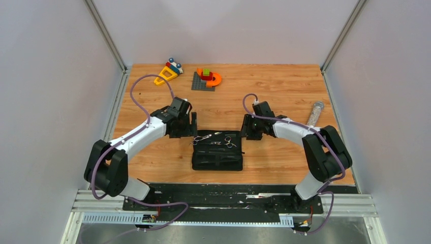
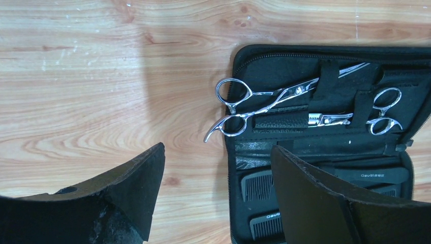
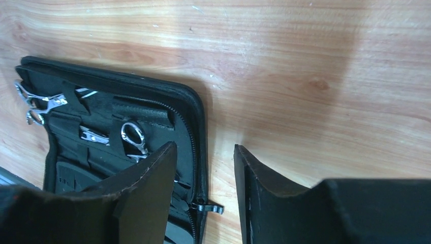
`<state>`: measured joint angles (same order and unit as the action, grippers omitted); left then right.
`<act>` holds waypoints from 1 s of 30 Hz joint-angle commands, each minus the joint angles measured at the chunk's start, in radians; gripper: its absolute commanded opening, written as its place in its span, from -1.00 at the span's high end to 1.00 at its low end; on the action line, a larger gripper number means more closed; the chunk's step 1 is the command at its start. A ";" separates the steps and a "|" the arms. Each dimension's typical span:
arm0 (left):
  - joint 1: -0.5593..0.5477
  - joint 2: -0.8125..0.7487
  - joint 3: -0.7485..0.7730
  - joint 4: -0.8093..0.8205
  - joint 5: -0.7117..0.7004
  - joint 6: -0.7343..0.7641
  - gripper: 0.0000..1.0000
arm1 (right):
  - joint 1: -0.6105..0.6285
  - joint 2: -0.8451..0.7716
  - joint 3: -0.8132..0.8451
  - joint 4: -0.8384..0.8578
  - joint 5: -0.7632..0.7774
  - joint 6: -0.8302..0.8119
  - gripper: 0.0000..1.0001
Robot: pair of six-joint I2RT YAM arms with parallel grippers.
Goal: Sort the hair-cutting tools
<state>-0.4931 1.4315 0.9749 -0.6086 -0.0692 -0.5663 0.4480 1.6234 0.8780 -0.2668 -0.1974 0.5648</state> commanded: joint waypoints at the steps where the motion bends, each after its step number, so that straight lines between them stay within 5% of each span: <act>1: 0.004 0.033 0.022 0.040 0.014 -0.074 -0.68 | 0.021 0.050 0.041 0.028 -0.020 0.029 0.09; 13: 0.002 0.152 0.077 0.060 -0.050 -0.071 -0.67 | 0.034 0.115 0.063 0.021 0.092 -0.018 0.84; 18: -0.025 0.172 0.119 0.063 -0.073 -0.010 -0.62 | 0.034 0.131 0.079 0.021 0.104 -0.028 0.88; 22: -0.091 0.183 0.153 0.094 -0.079 0.178 -0.58 | 0.034 0.146 0.081 0.025 0.105 -0.029 0.90; 30: -0.141 0.233 0.202 0.166 0.055 0.380 -0.48 | 0.034 0.156 0.080 0.034 0.117 -0.049 0.90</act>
<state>-0.6209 1.6352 1.1236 -0.5007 -0.0769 -0.3347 0.4774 1.7348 0.9463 -0.2474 -0.1585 0.5552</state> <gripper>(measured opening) 0.747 0.095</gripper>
